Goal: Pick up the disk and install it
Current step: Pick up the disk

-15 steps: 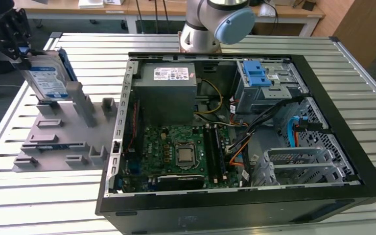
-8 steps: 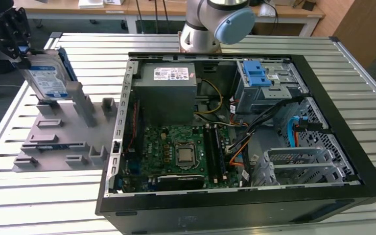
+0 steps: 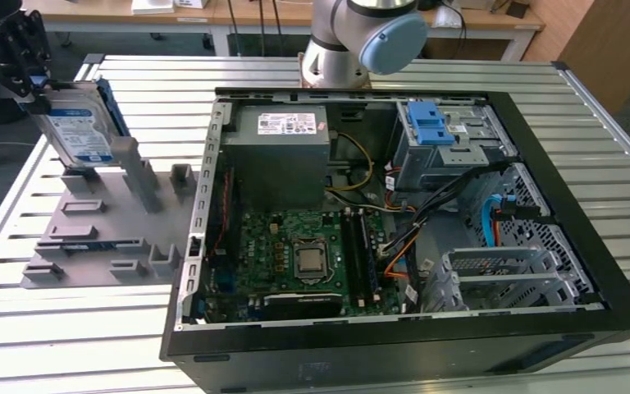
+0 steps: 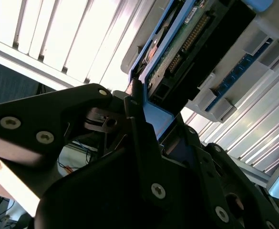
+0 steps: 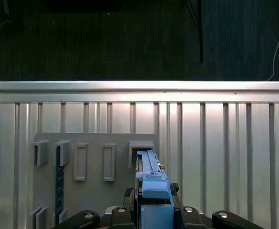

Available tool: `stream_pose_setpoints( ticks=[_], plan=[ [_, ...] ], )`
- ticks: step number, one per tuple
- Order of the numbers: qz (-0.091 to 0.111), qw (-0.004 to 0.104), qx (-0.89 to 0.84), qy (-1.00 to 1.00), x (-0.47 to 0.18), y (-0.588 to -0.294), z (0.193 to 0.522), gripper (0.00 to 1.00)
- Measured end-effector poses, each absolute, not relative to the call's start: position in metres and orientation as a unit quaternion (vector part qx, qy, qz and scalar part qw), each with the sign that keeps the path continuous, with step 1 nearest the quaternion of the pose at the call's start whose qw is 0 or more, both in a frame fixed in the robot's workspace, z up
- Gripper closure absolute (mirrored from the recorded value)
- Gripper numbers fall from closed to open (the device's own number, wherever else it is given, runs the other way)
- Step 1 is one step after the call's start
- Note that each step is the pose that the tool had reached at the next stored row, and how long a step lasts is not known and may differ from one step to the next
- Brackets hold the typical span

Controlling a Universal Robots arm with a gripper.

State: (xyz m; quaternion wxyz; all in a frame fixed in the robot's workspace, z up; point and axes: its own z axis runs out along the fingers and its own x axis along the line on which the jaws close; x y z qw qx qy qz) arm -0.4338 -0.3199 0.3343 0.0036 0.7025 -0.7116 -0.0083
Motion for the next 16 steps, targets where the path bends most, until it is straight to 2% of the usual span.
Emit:
stream_pose_setpoints(
  ticks=[16],
  plan=[
    [-0.008, 0.004, 0.703, -0.712, -0.4338, -0.3192, 0.3385, 0.64]
  ],
)
